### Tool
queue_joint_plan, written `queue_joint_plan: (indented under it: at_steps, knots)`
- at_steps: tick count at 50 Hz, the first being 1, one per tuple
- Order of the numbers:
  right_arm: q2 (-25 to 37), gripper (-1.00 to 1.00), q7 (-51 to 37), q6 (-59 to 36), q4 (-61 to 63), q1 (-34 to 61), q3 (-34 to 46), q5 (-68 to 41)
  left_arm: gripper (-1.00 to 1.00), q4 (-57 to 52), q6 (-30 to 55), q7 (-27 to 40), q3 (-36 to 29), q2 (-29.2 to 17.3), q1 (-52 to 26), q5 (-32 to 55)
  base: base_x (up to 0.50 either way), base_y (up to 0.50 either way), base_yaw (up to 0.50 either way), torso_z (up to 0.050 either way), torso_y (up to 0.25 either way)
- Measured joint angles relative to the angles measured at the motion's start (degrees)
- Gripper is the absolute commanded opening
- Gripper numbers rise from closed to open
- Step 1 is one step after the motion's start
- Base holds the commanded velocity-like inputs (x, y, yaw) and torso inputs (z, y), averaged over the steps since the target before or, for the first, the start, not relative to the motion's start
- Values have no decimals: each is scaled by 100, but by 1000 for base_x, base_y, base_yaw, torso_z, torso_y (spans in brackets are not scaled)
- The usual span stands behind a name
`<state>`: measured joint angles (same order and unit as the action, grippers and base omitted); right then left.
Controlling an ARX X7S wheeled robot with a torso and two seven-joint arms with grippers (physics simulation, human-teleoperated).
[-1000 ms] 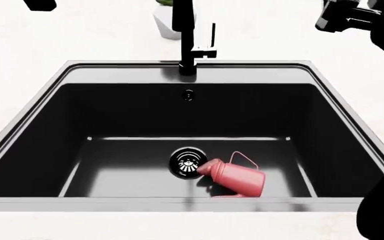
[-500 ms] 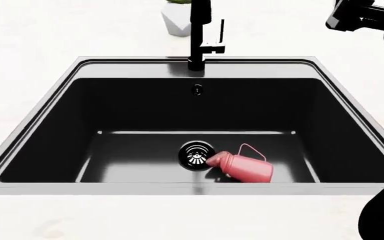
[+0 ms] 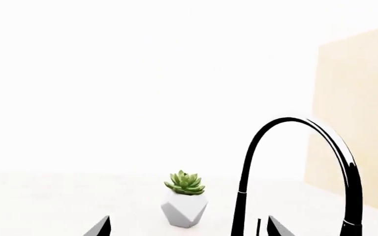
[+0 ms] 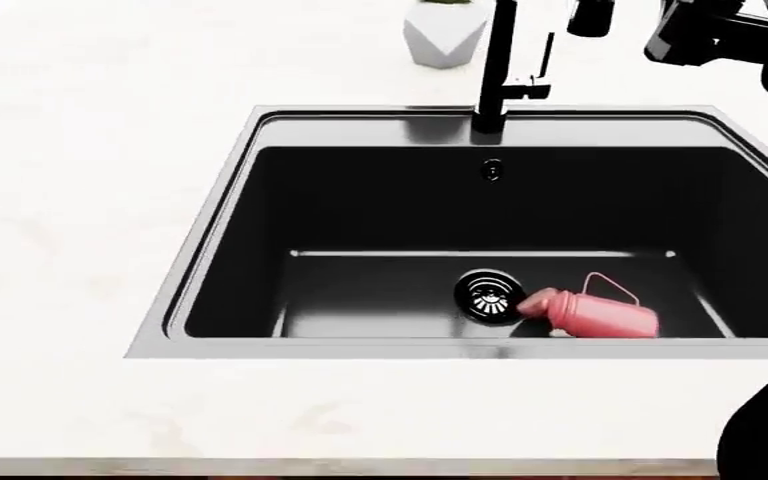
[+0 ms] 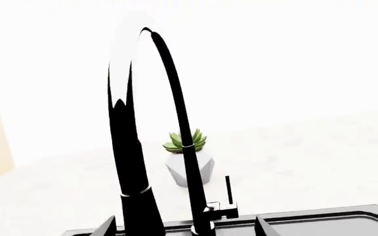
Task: Pick the jug and teapot and place them in the sink. Then turn on the water.
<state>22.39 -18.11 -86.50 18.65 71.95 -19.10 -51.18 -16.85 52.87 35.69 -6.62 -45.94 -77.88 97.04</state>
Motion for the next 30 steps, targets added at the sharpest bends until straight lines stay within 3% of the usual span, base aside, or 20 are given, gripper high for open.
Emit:
queue_joint_plan:
  at_steps: [13, 30]
  knots:
    - [80, 100, -168, -2, 37, -2, -26, -140, 100, -26, -47, -53, 4, 0, 11, -29, -453, 273, 0, 0, 0]
    - [126, 100, -299, 106, 18, -32, -13, -327, 100, -31, -97, -97, 12, -1, 29, -38, -27, 500, 0, 0, 0]
